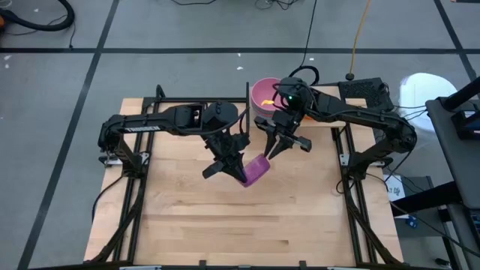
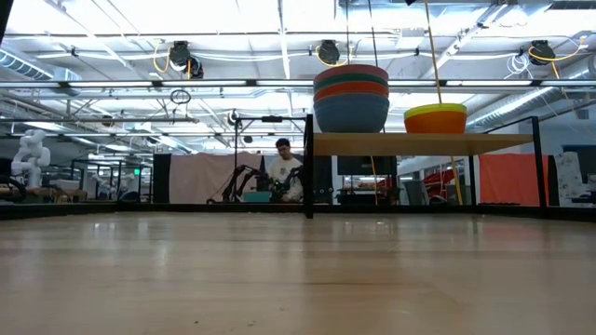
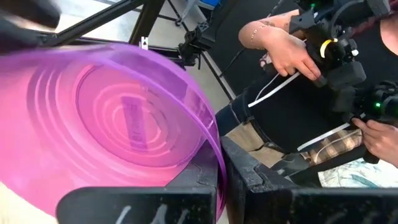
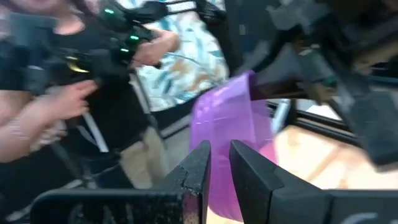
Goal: Place and stack bowls onto a shelf
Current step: Stack the violet bowl on the shelf
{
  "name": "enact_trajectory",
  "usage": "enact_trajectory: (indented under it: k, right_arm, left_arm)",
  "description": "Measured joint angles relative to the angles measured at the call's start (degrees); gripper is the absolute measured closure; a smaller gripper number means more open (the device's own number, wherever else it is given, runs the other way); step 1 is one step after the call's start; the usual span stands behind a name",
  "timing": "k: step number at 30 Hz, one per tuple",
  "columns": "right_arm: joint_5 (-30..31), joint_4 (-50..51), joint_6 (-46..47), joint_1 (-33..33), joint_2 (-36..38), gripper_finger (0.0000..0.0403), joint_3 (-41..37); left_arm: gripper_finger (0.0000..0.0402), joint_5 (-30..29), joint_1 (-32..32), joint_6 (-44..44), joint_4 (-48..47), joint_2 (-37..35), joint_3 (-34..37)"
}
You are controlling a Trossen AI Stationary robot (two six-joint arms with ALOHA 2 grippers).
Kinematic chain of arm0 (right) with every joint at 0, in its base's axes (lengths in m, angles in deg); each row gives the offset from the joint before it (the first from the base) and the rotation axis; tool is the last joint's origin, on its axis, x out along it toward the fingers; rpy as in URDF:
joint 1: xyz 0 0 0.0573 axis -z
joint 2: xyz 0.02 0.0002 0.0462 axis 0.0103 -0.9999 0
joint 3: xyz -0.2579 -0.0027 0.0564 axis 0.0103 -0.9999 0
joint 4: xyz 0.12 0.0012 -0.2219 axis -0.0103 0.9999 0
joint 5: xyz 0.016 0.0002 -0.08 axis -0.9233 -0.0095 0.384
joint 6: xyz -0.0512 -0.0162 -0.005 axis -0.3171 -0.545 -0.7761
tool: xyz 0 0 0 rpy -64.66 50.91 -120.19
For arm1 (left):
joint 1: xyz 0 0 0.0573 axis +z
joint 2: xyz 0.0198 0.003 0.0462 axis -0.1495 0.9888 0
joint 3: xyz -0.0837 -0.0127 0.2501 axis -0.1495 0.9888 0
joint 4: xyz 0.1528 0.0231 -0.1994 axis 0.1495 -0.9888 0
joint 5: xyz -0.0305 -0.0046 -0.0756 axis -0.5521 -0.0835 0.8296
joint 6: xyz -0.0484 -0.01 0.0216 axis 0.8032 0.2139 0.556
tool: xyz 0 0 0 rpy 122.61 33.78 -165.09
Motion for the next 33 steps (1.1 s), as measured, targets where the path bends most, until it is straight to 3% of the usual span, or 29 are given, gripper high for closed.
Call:
enact_trajectory:
  k: [2, 14, 18, 27, 33]
  right_arm:
    - [2.2, -0.1, -0.7, 0.2, 0.0, 0.0348, 0.0]
    - [2.0, -2.4, -1.0, 0.9, 0.0, 0.0348, 0.0]
    - [6.1, -2.7, -1.1, 0.9, 0.0, 0.0348, 0.0]
    - [5.9, -2.4, -1.3, 0.8, 0.0, 0.0348, 0.0]
    - [2.1, -2.0, 0.5, 0.8, 0.0, 0.0348, 0.0]
  left_arm:
    - [0.0398, 0.0, 0.0, 0.1, -0.3, -0.1, 0.0]
    - [0.0398, 0.0, -0.1, 0.7, -0.2, -0.1, 0.0]
    - [0.0398, 0.0, -0.1, 0.8, -0.2, -0.1, 0.0]
    - [0.0398, 0.1, -0.1, 0.6, -0.3, -0.1, 0.0]
    - [0.0398, 0.2, 0.0, -0.5, 0.0, -0.1, 0.0]
